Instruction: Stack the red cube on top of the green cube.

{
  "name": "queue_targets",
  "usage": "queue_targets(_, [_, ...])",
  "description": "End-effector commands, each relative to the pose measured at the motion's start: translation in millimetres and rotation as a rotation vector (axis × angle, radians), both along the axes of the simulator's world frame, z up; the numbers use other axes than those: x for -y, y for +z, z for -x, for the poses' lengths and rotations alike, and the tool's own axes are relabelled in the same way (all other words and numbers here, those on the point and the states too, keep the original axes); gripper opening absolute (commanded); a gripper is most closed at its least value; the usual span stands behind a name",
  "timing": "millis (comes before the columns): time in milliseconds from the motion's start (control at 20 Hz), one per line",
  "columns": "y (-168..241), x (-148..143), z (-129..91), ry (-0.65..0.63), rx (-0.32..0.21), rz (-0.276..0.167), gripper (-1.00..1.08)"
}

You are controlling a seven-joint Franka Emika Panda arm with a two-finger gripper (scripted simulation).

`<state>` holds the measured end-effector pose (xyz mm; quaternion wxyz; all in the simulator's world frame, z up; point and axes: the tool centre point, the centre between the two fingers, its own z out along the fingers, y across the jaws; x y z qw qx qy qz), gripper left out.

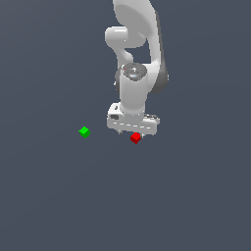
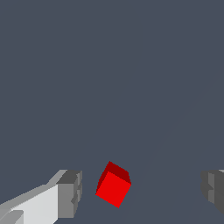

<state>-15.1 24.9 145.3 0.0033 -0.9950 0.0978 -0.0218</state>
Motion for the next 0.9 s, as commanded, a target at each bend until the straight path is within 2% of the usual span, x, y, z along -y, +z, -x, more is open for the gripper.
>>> queue_targets(0, [-9,-2,8,-0.062,-0.005,-0.001,1.0])
queue_targets(850, [-64,-23,54,-0.437,-0.037,-0.006,1.0])
